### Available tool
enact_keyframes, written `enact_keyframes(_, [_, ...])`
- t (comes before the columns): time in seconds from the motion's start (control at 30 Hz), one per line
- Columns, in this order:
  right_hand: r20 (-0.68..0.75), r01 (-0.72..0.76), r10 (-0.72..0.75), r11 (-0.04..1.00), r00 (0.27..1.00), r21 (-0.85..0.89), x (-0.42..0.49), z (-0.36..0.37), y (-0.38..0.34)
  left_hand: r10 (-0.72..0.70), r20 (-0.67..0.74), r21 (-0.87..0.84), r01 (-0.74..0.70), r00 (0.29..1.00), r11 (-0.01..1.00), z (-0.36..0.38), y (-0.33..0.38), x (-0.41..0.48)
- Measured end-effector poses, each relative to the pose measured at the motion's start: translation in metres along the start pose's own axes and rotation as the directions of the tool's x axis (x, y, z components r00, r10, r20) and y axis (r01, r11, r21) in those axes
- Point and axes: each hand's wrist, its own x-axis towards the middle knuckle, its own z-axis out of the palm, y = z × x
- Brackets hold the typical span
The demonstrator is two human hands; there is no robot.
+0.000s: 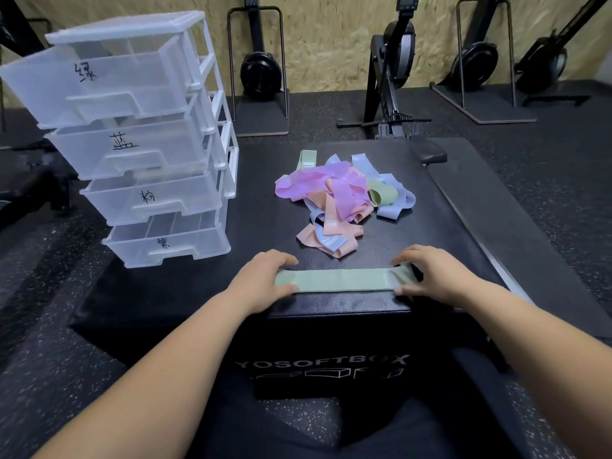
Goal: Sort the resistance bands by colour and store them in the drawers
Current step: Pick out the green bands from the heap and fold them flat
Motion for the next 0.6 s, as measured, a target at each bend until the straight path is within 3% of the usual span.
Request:
enact_keyframes(0.13, [0.071,0.031,-0.026,0.996,0.997,-0.078,0.002,-0.004,-0.006,0.043,0.08,0.137,-0.053,0.996,0.989,-0.004,-0.003,0.001])
enact_keyframes(0.6, [0.128,0.022,-0.01,0.995,0.992,-0.093,0.016,-0.016,-0.015,0.043,0.13,0.143,-0.061,0.991,0.988,-0.015,0.004,0.019])
